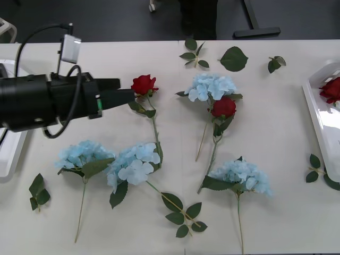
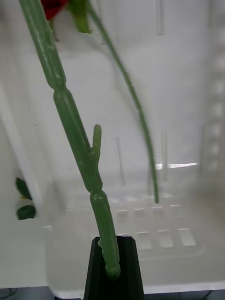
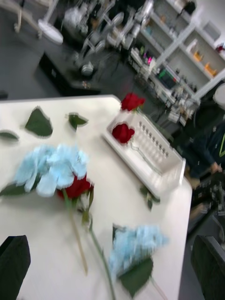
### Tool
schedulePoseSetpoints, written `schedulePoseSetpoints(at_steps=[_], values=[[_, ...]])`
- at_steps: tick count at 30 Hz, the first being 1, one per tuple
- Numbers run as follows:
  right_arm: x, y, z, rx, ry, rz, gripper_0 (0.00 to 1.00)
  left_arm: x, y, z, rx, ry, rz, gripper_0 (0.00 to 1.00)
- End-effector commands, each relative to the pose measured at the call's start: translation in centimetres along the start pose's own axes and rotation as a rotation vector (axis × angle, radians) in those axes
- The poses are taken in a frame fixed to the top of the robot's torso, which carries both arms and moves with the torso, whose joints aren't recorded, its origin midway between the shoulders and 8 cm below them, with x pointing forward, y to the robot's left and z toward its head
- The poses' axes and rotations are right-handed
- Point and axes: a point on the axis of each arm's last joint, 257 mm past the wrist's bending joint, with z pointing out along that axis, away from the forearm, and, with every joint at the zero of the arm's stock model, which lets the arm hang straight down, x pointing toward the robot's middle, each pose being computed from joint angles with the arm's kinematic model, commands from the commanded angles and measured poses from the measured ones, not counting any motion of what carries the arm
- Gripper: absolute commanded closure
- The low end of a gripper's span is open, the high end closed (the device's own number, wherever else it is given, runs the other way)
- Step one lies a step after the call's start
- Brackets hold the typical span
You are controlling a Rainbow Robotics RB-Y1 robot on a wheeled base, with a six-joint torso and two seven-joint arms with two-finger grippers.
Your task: Place the red flowers into the right box and the blue flowers into the left box. If a person shows an open palm, hand one flower to the person first, then continue sorting.
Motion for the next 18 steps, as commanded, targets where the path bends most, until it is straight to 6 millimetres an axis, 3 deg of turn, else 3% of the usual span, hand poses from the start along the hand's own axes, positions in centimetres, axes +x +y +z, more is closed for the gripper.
schedulePoseSetpoints(at_steps=[1, 5, 10, 15, 17, 18], values=[[1.3, -5.5, 1.0, 0.156, 0.005, -0.001, 1.00, 2.6, -0.3, -6.1, -0.082, 0.136, -0.130, 0.00], [1.8, -5.6, 4.1, 0.182, -0.001, -0.003, 1.00, 6.2, -0.8, -9.8, -0.111, 0.246, -0.163, 0.00], [3.5, -6.5, 8.6, 0.236, 0.003, -0.006, 1.00, 12.6, -0.6, -15.5, -0.203, 0.431, -0.229, 0.00], [2.8, -6.3, 9.9, 0.282, -0.011, -0.085, 0.98, 17.2, 0.3, -18.0, -0.287, 0.519, -0.295, 0.00], [2.4, -5.5, 9.8, 0.282, 0.001, -0.123, 0.67, 19.1, 1.0, -18.3, -0.321, 0.535, -0.303, 0.00], [2.3, -5.2, 9.7, 0.272, 0.004, -0.127, 0.57, 19.9, 1.2, -18.3, -0.333, 0.541, -0.319, 0.00]])
